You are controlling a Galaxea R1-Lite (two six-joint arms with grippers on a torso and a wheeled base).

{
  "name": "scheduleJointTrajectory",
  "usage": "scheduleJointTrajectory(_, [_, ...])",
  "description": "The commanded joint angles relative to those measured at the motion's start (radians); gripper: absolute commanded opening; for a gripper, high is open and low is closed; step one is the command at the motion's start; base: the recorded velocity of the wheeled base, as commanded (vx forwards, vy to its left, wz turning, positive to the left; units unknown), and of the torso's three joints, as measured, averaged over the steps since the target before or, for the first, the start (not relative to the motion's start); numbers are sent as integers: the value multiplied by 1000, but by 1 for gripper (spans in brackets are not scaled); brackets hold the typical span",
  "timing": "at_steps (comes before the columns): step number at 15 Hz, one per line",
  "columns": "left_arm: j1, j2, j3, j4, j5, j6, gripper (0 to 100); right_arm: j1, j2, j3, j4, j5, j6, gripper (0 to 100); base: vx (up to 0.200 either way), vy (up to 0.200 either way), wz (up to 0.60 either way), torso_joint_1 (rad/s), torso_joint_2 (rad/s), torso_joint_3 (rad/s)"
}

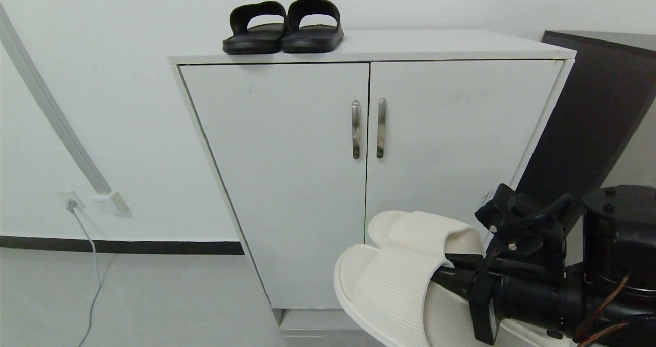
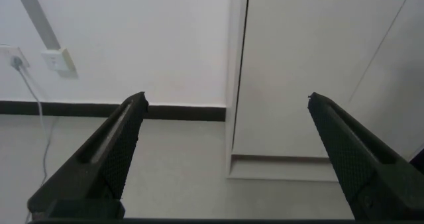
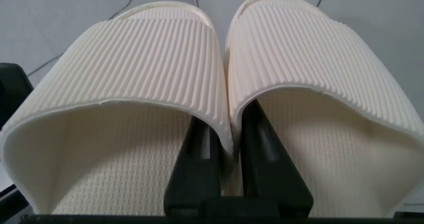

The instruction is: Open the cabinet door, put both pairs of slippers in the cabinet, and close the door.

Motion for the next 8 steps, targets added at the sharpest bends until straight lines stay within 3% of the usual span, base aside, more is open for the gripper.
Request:
scheduleJointTrajectory(1, [1, 0, -4, -5, 14, 30, 100, 3, 1, 0, -2, 2, -4, 0, 0, 0, 0, 2, 266, 251])
scheduleJointTrajectory(2, [1, 1, -4, -3, 14, 59, 100, 3, 4, 0, -2, 2, -4, 0, 0, 0, 0, 7, 154, 139])
scheduleJointTrajectory(5, [0, 55, -12, -5, -1, 71, 100, 3, 9, 8, -2, 2, -4, 0, 0, 0, 0, 0, 45, 47])
scheduleJointTrajectory(6, [-2, 87, -103, 1, -2, 63, 100, 3, 9, 9, -4, 3, -4, 0, 0, 0, 0, 0, 0, 0])
scheduleJointTrajectory(8, [-5, 233, -258, 4, -13, 8, 100, 3, 12, 9, -4, 11, -4, 0, 0, 0, 0, 0, 0, 0])
